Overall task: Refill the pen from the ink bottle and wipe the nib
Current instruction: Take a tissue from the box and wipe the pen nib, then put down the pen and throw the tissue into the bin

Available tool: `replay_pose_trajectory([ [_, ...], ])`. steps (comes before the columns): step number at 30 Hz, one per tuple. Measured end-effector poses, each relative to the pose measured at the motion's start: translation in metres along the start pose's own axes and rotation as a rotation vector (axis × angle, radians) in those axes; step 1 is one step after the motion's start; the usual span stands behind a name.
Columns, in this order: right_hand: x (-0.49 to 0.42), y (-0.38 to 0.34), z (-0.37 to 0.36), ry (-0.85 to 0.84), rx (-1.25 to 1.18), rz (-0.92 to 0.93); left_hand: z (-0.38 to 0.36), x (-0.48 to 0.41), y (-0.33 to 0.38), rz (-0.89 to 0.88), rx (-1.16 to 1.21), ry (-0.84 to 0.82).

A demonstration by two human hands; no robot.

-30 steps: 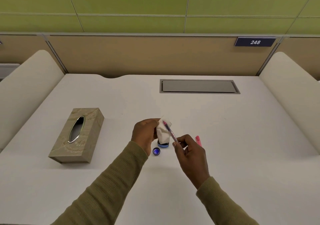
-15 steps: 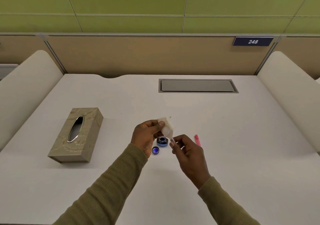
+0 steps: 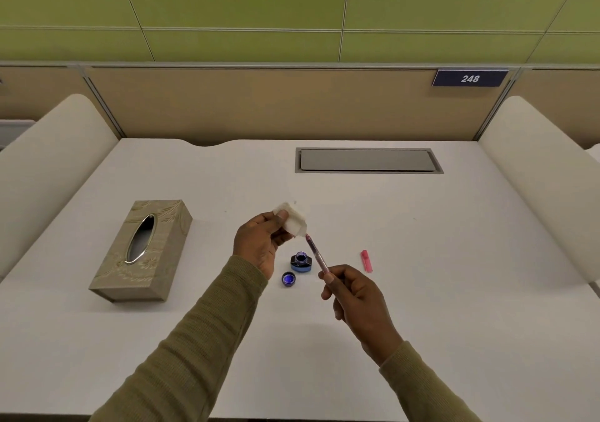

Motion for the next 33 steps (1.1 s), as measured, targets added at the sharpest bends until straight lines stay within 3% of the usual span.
replay_pose_trajectory([
  [7, 0.000, 0.023, 0.015, 0.000, -0.090, -0.104, 0.017, 0.000, -0.015, 0.019, 0.015, 0.081],
  [12, -0.007, 0.043, 0.040, 0.080, -0.026, -0.142, 0.027, 0.004, -0.039, 0.040, -0.022, 0.093],
  [22, -0.048, 0.109, 0.107, 0.373, 0.296, -0.299, 0.024, 0.029, -0.101, 0.126, -0.158, 0.058],
  [27, -0.072, 0.117, 0.118, 0.355, 0.558, -0.306, 0.019, 0.043, -0.132, 0.210, -0.205, 0.032],
  [33, -0.081, 0.113, 0.113, 0.308, 0.685, -0.264, 0.020, 0.053, -0.147, 0.243, -0.243, 0.040],
])
Point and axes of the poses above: each hand's wrist, its own x-axis away from the middle knuckle, its own z-axis out of the back of the hand, y = z × x, the point moved 7 cm from there along -x, towards the middle knuckle, and after that the axes turned 6 degrees about -x, right-handed, at the moved point
